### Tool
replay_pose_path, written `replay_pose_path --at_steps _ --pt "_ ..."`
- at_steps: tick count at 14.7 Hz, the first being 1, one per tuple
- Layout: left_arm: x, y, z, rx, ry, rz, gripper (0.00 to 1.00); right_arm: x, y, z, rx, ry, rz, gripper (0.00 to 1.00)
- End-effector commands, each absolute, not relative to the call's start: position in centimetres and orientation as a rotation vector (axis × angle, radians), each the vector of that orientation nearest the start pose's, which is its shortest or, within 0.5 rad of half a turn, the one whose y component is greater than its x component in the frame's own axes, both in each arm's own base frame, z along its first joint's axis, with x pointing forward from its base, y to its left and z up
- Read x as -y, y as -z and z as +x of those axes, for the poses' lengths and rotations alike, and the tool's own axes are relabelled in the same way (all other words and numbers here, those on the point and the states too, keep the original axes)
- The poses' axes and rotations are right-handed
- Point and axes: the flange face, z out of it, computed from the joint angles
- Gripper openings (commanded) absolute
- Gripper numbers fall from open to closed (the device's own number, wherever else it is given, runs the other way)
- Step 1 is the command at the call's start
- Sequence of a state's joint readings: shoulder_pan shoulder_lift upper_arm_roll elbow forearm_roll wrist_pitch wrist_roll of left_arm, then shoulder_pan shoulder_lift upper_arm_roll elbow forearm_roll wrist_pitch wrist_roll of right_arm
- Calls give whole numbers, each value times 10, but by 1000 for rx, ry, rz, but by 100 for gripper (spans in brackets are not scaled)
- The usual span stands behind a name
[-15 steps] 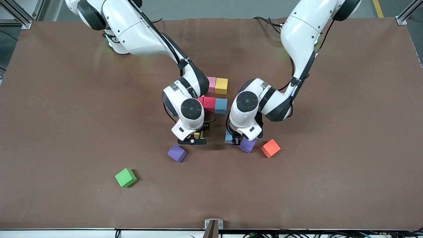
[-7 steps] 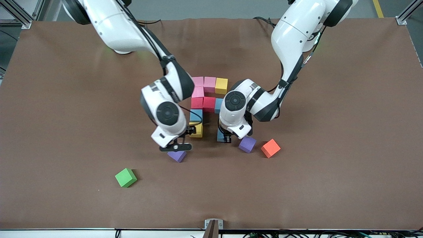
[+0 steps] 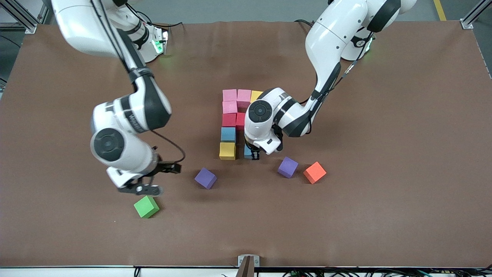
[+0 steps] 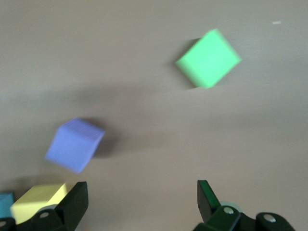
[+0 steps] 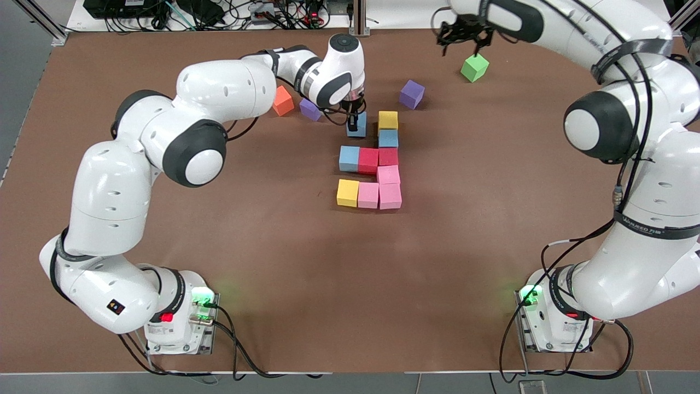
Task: Arrange 11 blocks into digit 3
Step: 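Release the yellow cube with the right gripper while the left gripper shifts, then place the light blue cube beside the yellow cube while the right gripper withdraws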
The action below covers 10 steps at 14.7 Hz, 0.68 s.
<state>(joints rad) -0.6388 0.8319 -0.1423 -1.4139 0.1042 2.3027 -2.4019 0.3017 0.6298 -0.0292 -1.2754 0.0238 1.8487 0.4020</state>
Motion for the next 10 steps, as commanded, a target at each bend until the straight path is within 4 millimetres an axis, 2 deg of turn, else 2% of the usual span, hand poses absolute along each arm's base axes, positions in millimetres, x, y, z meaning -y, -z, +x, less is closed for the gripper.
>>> replay_pose_path --at_steps 1,3,5,7,8,10 --pt "512 -213 545 -2222 29 2093 28 -151 -402 700 -187 -67 -3129 100" --pt "513 -213 547 -2223 32 2083 28 -114 -408 696 -202 -163 -3145 100" --pt "515 -212 550 -2221 34 2065 28 -84 -419 691 -225 -172 -3195 100" --pt "517 -208 550 -2218 38 2059 28 -59 -427 684 -175 -192 -3214 100" --pt "517 -209 550 -2219 39 2056 28 -38 -429 681 -139 -205 -3209 100" --pt "520 -207 547 -2212 40 2061 29 -16 -438 671 -104 -209 -3204 100"
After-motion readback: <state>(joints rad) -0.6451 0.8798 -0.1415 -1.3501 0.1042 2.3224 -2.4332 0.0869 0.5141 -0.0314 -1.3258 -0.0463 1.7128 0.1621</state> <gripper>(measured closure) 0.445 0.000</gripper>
